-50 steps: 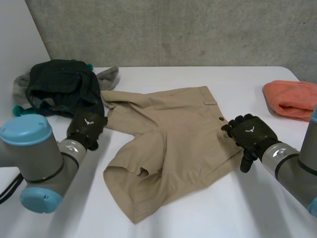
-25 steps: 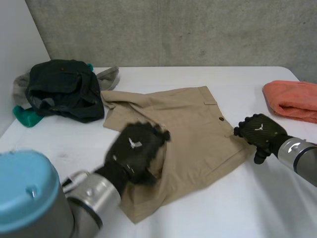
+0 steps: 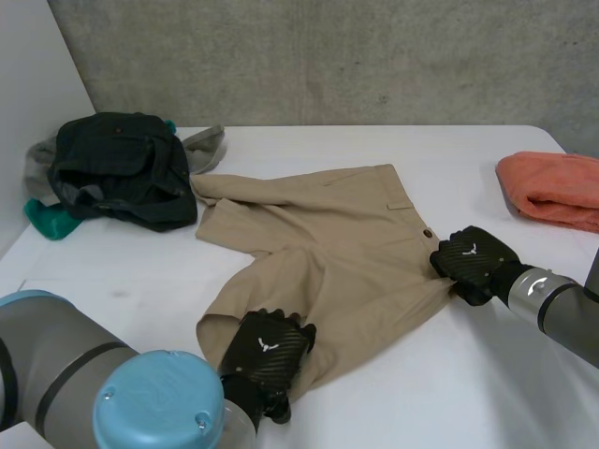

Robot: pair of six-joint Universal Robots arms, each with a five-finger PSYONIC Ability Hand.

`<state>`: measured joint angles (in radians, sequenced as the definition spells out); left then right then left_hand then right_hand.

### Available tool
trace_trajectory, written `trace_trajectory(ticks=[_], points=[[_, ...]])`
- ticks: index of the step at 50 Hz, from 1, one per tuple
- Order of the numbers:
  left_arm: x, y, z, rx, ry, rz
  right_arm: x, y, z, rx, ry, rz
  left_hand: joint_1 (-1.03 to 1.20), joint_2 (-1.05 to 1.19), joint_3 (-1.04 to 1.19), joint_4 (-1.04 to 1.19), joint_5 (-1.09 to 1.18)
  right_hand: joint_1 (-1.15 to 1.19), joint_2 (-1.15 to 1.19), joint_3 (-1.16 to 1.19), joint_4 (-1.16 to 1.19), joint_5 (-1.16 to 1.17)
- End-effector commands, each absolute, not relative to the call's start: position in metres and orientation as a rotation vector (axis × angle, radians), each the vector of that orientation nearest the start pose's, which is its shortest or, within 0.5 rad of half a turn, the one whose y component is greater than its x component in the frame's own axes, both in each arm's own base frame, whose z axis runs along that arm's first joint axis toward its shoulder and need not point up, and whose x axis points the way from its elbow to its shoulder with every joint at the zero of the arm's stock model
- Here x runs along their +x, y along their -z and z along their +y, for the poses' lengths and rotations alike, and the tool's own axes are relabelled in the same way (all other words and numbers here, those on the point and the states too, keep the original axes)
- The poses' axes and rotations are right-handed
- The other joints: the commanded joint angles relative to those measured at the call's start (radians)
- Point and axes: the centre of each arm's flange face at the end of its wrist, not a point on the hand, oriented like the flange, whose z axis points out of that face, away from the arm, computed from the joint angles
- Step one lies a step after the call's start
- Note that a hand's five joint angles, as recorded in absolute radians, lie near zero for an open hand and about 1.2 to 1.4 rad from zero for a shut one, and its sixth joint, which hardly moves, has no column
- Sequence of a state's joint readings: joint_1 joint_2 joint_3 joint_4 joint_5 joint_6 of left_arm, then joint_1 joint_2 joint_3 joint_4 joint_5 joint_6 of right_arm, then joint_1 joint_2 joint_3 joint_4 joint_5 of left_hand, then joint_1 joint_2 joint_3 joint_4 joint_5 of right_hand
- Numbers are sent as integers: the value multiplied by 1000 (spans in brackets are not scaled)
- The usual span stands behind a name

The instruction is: Fold the laundry.

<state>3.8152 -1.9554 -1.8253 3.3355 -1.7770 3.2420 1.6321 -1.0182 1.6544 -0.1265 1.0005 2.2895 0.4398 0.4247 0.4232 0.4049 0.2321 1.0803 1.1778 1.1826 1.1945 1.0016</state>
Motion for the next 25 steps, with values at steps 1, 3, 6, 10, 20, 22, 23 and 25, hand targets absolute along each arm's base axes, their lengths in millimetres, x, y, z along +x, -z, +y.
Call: trace_trajectory(ticks=[1,3,6,10,20,22,23,25], points=[[-310,-127,-107,1191,1750,2615,200,-119,-312,-1508,1653,2100,103,118,119,137,136,316,218,214,202,220],[-309,-124,-108,1189,1738,2618,200,-118,-311,-1506,1645,2103,106,121,122,140,139,316,218,214,202,220],[-309,-123,-109,1185,1736,2618,200,-118,-309,-1505,1639,2105,120,135,137,155,153,316,218,214,202,220],[-311,-118,-111,1190,1719,2622,199,-118,-307,-1504,1633,2110,234,250,251,269,268,316,218,214,202,220],[-310,-129,-119,1130,1783,2605,196,-123,-308,-1497,1653,2128,957,972,973,991,990,316,218,214,202,220],[-309,-137,-119,1113,1814,2592,194,-130,-309,-1496,1678,2145,957,972,973,991,990,316,218,214,202,220],[-307,-147,-119,1094,1860,2578,193,-133,-309,-1494,1686,2157,957,972,973,991,990,316,218,214,202,220],[-306,-159,-117,1085,1912,2556,190,-142,-305,-1491,1685,2200,957,972,973,991,990,316,218,214,202,220]])
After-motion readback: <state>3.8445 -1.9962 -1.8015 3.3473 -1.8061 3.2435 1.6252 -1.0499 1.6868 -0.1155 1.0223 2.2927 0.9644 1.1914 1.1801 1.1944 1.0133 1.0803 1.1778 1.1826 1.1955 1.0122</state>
